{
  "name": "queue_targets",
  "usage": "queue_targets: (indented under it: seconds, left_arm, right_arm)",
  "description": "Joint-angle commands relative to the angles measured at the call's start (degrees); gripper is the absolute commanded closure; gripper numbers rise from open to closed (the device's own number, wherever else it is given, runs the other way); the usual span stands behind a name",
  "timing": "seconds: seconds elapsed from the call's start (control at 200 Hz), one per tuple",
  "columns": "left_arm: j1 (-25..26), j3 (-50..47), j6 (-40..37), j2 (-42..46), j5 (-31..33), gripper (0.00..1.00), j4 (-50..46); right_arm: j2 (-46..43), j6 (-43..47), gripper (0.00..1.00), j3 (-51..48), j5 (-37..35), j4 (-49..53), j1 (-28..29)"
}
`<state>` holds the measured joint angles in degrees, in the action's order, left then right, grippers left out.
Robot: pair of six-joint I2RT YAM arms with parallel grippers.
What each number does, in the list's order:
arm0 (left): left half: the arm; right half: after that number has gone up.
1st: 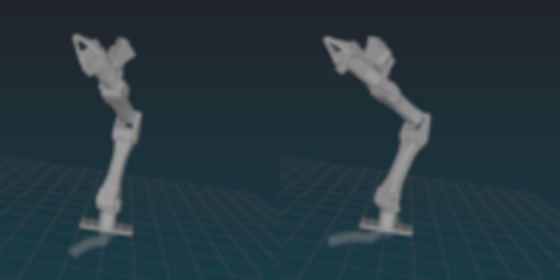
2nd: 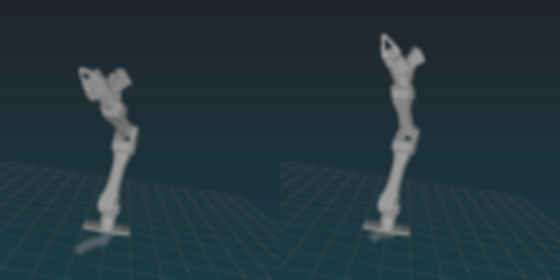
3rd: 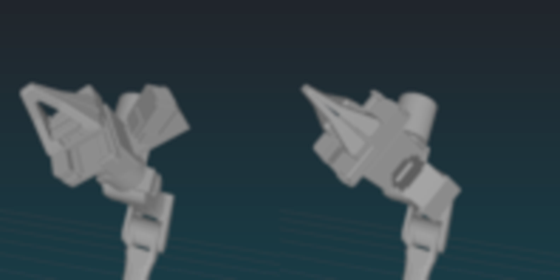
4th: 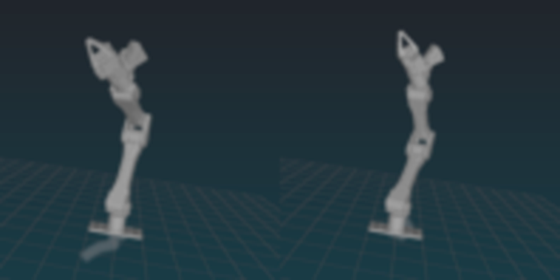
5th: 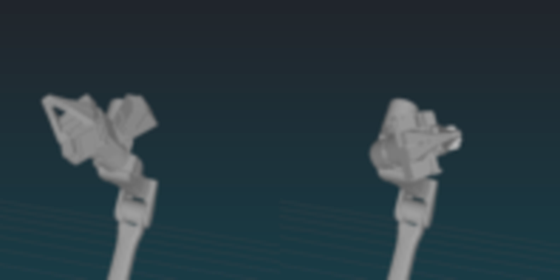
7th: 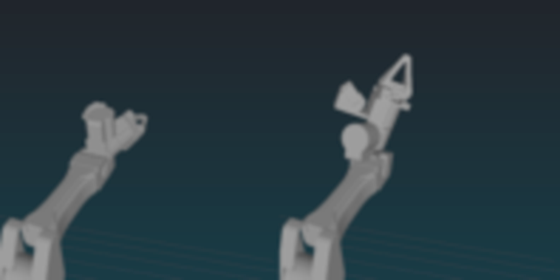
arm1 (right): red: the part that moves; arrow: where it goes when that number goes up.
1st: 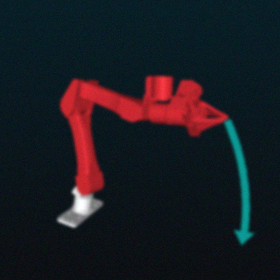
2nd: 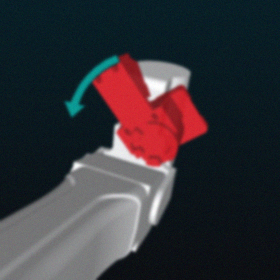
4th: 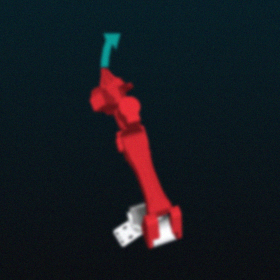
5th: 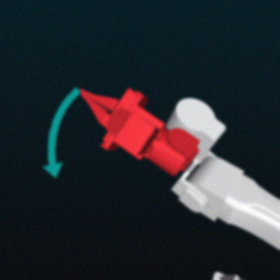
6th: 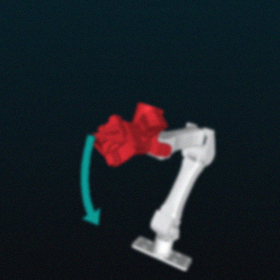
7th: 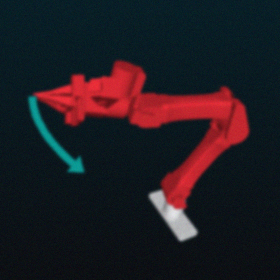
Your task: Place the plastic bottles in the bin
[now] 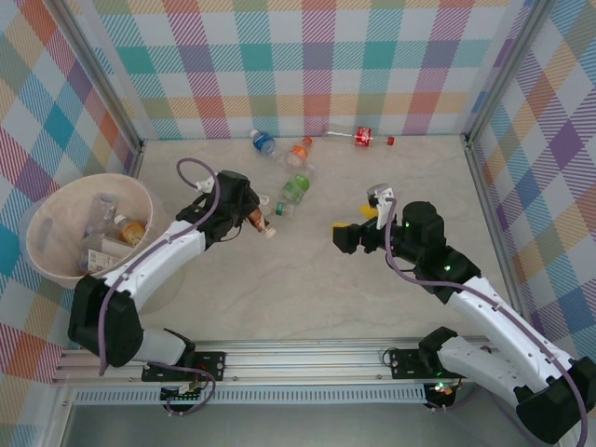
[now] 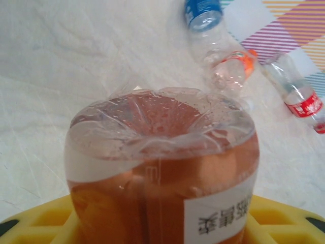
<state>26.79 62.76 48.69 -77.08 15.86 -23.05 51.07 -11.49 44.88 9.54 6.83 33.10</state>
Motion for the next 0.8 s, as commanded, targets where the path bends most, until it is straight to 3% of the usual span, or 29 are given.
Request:
queue_targets:
  seconds: [0.0,0.315,0.68,0.795]
  left_arm:
    - [-0.4,4.5,-7.7,3.7,-0.7,0.46,-6.0]
    - [-0.4,17.1,-19.3,9.6,-0.7,0.45,-17.7]
    - [-0.5,31.6,-28.0,14.1,8.1,0.45,-27.5]
    - [-0.5,33.6,-31.9,15.5,13.8,0.44,-28.0]
  right_arm:
    - [0.7,0.6,0.00,0.2,1.9,-2.6,0.4]
    - [1.9,1.2,0.00,0.8,3.3,-3.3,0.7]
    - [3.7,1.0,0.00,1.0,1.6,-3.9,0.9]
    - [4.1,1.0,0.00,0.9,1.2,-4.0,0.9]
